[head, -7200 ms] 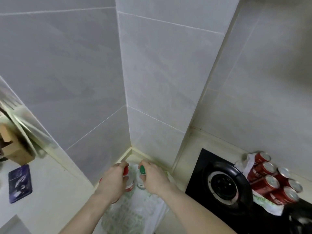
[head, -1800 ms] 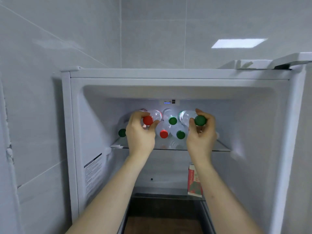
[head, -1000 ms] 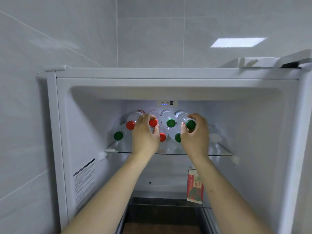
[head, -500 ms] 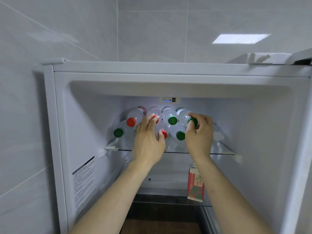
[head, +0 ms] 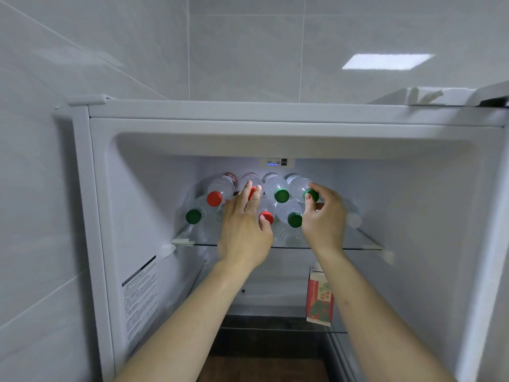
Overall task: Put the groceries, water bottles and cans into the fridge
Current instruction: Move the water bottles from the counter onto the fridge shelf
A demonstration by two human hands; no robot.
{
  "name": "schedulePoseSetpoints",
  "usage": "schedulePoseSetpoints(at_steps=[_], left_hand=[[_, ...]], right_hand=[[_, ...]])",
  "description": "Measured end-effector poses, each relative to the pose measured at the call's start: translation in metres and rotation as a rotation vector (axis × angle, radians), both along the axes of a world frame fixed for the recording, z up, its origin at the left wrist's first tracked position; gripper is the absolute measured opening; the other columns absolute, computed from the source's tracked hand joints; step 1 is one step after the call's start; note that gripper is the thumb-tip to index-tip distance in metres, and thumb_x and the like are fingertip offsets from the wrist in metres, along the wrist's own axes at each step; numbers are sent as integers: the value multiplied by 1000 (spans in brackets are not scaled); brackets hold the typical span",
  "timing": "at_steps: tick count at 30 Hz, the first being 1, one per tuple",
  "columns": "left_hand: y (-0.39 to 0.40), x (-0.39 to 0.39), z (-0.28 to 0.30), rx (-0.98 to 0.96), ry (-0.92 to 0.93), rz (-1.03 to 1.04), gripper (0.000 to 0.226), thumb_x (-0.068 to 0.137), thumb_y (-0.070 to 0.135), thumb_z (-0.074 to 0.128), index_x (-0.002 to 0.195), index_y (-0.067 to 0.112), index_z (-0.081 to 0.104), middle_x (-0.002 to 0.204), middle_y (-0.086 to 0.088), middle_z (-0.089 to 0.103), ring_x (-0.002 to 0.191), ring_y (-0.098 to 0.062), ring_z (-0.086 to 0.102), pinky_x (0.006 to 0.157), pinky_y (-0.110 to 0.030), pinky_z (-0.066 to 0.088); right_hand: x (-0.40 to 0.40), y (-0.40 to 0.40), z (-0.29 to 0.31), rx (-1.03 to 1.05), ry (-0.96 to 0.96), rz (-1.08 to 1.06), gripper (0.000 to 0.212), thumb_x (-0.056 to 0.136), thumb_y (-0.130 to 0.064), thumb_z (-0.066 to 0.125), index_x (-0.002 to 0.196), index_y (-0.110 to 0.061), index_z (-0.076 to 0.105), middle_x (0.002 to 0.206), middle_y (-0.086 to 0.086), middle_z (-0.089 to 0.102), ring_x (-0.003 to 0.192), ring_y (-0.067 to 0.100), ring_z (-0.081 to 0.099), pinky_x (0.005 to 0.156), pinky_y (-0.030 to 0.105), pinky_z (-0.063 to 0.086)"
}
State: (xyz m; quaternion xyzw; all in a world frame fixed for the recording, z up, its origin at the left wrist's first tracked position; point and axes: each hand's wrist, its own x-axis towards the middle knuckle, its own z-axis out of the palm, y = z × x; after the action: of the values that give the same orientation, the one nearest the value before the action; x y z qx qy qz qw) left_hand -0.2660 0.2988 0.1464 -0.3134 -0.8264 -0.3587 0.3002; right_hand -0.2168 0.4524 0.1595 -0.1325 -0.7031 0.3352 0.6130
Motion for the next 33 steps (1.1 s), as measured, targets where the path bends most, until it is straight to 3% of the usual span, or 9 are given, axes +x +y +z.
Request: schedulePoseSetpoints(at_steps=[7,10,12,15,19,22,28,30,33], left_hand=[[-6,6,2,-2,12,-34,61,101,18,43,159,27,26,170,8,9,155,-22,14,126,-39,22],[-16,18,-4,63,45,-86,60,99,13,49,156,26,32,168,6,17,153,-22,19,125,-38,23],[-28,36,-14,127,11,-160,62,99,12,50,156,30,33,167,10,18,155,-16,12,127,-40,20],[-55,76,-31,210,-39,-248,58,99,14,52,151,38,40,164,24,19,153,-1,10,124,-28,19],[-109,125,-68,226,-64,-296,53,96,13,60,141,40,53,156,34,29,147,6,24,114,-24,34],[-147,149,-110,169,-170,-307,53,95,13,64,135,46,55,152,40,30,143,11,27,113,-25,38],[-196,187,-177,64,-292,-241,53,89,19,61,133,48,55,155,34,31,141,7,34,105,2,19],[-213,203,-194,6,-309,-202,54,86,26,59,134,48,53,157,30,31,140,7,35,106,1,19],[-242,232,-214,-80,-323,-100,54,84,39,52,138,46,48,159,27,29,137,6,39,107,-2,22]], right_hand=[[14,-13,1,-40,7,8,30,99,-17,60,128,-19,67,125,-5,60,80,3,61,87,31,55],[33,-33,-5,-73,66,92,31,97,-11,60,125,-24,66,130,-7,52,84,7,64,82,30,56],[55,-53,-14,-112,108,163,35,96,-5,61,123,-26,66,133,-8,50,90,8,65,76,20,52],[95,-86,-39,-155,99,219,41,96,-4,62,127,-31,63,133,-13,56,102,4,64,76,9,49],[145,-117,-91,-125,-82,267,48,95,-6,65,129,-40,60,125,-17,60,108,6,63,82,15,52],[173,-135,-128,-73,-262,310,52,91,-2,70,127,-39,63,136,-21,55,115,6,63,89,22,55],[213,-158,-160,48,-574,393,56,91,-8,71,129,-48,60,149,-33,42,136,-5,46,110,35,45],[219,-165,-162,88,-634,446,56,92,-9,70,130,-49,59,150,-35,40,138,-9,40,113,31,41],[224,-178,-161,152,-682,540,55,94,-13,69,132,-50,56,151,-40,34,140,-15,33,111,6,28]])
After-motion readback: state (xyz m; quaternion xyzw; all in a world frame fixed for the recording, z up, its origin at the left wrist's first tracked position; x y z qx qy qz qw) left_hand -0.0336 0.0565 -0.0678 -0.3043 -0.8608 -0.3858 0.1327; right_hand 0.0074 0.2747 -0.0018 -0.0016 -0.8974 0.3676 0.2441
